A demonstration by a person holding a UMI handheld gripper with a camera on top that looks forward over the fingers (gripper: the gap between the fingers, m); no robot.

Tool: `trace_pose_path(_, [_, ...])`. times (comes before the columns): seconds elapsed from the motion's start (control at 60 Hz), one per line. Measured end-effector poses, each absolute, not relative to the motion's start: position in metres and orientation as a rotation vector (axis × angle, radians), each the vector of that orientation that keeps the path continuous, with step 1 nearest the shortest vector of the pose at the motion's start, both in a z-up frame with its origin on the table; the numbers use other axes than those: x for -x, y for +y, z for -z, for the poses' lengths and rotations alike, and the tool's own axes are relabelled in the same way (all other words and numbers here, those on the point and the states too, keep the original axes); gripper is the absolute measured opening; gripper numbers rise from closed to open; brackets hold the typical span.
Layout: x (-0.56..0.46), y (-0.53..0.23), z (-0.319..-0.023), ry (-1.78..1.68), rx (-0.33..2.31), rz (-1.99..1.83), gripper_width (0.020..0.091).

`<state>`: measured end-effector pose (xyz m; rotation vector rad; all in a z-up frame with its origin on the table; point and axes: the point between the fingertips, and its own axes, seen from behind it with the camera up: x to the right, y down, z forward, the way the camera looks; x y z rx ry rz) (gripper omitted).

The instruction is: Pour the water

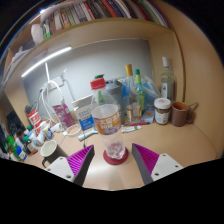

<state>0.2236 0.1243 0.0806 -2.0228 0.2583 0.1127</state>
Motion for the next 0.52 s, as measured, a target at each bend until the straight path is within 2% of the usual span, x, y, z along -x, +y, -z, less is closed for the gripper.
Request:
trace_pose_path(0.35, [-0.171,-0.055,-0.21,0.1,2.012,-0.023,0.0833])
trace_pose_path(0.517, [-0.142,-0.125,-0.259,0.002,1.989,0.013,0.0834])
